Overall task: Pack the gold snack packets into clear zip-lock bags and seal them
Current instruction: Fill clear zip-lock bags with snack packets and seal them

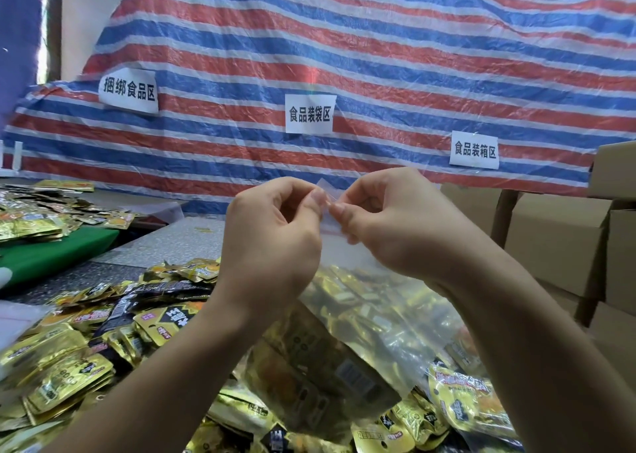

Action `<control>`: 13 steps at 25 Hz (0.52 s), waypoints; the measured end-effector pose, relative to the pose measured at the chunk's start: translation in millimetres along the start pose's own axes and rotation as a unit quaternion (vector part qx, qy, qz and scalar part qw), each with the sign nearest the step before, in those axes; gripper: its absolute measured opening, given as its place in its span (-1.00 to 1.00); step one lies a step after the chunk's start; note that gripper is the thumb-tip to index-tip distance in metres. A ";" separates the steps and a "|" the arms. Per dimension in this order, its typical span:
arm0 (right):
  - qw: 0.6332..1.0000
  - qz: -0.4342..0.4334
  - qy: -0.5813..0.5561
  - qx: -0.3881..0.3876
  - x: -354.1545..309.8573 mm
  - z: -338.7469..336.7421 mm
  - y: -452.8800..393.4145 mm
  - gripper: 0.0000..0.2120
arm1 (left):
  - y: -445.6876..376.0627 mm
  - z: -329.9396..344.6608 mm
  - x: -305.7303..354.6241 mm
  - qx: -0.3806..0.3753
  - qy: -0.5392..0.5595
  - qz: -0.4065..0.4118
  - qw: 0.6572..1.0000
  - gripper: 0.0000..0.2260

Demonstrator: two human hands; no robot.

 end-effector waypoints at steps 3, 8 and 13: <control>1.000 0.014 -0.015 -0.009 9.8 4.0 5.9 -0.77 | 1.6 1.6 -5.5 0.008 0.009 -0.012 1.000 -0.81; 0.999 0.030 -0.006 -0.014 20.6 2.5 11.6 -0.77 | 1.6 3.2 -6.7 0.023 0.014 -0.006 1.000 -0.79; 1.000 -0.009 -0.016 -0.009 9.7 0.7 2.0 -0.78 | -7.9 -4.9 -7.8 0.031 0.034 -0.031 0.998 -0.79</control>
Point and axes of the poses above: each hand's wrist, its own y-axis away from the middle knuckle, its own z-axis out of the palm, x = y × z, the point moved 5 cm from there along -y, towards the middle knuckle, and after that the axes turned 1 degree about -y, right-handed, at the moved point
